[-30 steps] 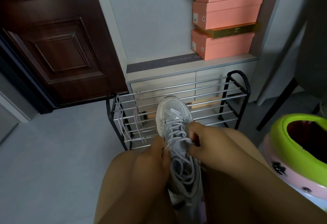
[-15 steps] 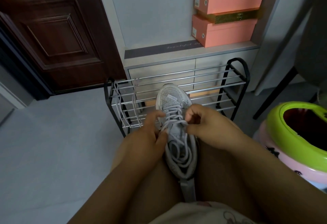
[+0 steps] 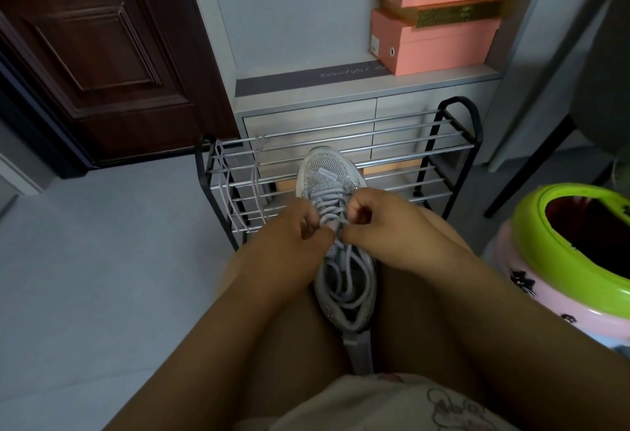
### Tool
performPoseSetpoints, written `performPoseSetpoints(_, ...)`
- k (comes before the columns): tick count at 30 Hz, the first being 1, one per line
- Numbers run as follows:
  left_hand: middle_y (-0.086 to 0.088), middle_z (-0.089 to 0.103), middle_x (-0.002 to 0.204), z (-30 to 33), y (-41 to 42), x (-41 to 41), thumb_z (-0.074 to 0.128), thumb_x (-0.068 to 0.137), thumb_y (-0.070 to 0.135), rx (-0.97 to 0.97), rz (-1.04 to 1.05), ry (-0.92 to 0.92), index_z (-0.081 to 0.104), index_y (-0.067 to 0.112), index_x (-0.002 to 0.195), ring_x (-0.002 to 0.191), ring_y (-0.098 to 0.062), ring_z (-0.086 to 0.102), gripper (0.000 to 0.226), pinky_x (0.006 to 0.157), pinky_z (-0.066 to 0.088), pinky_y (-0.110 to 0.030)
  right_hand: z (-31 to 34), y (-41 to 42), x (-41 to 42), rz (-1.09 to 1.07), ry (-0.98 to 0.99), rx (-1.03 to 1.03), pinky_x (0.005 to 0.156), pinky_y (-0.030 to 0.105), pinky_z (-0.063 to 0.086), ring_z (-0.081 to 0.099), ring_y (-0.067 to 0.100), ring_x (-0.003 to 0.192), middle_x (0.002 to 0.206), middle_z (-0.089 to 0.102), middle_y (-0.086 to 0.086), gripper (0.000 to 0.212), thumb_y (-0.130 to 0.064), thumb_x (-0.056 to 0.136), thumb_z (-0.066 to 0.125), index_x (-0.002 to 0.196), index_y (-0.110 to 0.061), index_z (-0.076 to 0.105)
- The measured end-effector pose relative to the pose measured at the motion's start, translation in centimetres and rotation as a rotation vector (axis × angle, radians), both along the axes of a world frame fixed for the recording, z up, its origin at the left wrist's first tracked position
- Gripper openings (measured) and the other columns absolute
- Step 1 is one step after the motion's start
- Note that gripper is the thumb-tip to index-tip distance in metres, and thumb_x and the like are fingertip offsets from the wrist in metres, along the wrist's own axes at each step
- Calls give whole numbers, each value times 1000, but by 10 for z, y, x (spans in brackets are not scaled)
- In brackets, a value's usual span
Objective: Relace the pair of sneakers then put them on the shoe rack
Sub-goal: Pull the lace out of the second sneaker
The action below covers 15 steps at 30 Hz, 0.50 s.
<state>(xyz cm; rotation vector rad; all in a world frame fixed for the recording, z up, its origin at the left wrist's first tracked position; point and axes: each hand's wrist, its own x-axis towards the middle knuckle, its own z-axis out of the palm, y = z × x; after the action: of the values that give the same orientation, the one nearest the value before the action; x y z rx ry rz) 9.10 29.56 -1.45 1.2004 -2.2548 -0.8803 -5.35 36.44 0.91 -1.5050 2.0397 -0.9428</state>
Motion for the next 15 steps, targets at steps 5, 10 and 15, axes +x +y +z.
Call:
performPoseSetpoints(5,5,55,66,5,-4,-6,61,89,29,141,-36,65,57,20,77,56,-6,48,16,61,43,-27,-6,-12,-5,13,-535,94,48,13,36,43,5,54,63,50,1,13,-5,76,64,69,-14,57)
performPoseSetpoints(10,3,57,66,21,-14,1,53,93,21,382,-26,142,62,13,79,61,-10,51,18,61,42,-25,-3,-14,-18,-1,-820,79,45,14,32,43,5,49,51,54,-4,20,2,81,57,66,-11,60)
performPoseSetpoints(15,-4,59,69,29,-18,-2,49,93,11,396,-82,208,61,5,78,65,-15,53,20,65,43,-29,2,-24,-22,65,-712,21,51,18,36,46,8,51,51,56,-2,24,4,82,55,63,-11,56)
